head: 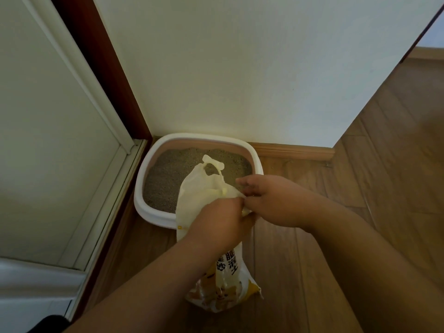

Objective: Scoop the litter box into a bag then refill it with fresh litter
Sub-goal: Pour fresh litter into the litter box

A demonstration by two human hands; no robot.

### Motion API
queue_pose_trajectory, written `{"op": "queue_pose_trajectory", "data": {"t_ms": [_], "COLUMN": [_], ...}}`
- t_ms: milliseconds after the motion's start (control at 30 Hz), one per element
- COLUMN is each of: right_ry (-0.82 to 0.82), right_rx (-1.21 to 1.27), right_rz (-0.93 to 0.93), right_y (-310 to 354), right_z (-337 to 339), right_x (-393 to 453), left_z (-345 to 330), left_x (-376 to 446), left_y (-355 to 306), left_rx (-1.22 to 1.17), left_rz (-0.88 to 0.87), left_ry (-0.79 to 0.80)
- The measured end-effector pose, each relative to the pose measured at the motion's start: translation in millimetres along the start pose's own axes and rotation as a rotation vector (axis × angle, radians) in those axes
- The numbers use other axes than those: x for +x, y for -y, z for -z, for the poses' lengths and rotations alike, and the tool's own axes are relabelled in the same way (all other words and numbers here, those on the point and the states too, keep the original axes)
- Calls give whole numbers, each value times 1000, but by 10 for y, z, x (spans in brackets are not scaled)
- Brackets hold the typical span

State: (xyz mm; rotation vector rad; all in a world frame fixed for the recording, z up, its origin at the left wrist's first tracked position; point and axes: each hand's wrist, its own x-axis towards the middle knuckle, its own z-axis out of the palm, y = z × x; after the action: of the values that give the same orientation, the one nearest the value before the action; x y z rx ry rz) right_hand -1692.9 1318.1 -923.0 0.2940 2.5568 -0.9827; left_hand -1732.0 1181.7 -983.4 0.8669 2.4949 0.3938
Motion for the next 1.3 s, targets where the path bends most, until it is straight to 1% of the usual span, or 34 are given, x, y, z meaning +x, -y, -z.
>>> {"op": "queue_pose_trajectory", "data": {"t_ms": [33, 100, 167, 267, 333, 533, 633, 700, 833, 1000, 1100, 1200, 1300], "right_ry": [-6, -38, -55, -23, 4, 143, 244, 291, 316, 305, 272, 223, 225], "right_rx": [38, 150, 200, 69, -29, -241, -279, -285, -225, -39, 36, 196, 324], "right_rz": [8, 15, 13, -15, -18, 9, 1, -6, -33, -49, -68, -97, -127], "right_y": [8, 24, 10, -41, -74, -153, -129, -117, -232, -480, -655, -783, -827], "right_z": [8, 34, 70, 101, 97, 61, 62, 56, -52, -279, -459, -624, -771], "right_x": [-11, -38, -55, -43, -27, -31, -36, -44, 32, 169, 266, 365, 424], "left_z": [19, 63, 96, 148, 267, 758, 957, 1048, 1152, 1302, 1387, 1438, 1441], "left_x": [-10, -100, -230, -395, -442, -604, -559, -498, -456, -479, -500, -510, -507], "left_y": [-16, -63, -131, -216, -229, -248, -237, -205, -208, -163, -141, -127, -122], "left_rx": [-48, -250, -301, -304, -306, -359, -379, -436, -503, -631, -668, -705, -697], "left_rz": [16, 30, 2, -41, -22, -41, -69, -81, -111, -91, -84, -87, -83], "left_ry": [6, -76, -116, -131, -154, -356, -463, -536, -633, -712, -742, -764, -781]}}
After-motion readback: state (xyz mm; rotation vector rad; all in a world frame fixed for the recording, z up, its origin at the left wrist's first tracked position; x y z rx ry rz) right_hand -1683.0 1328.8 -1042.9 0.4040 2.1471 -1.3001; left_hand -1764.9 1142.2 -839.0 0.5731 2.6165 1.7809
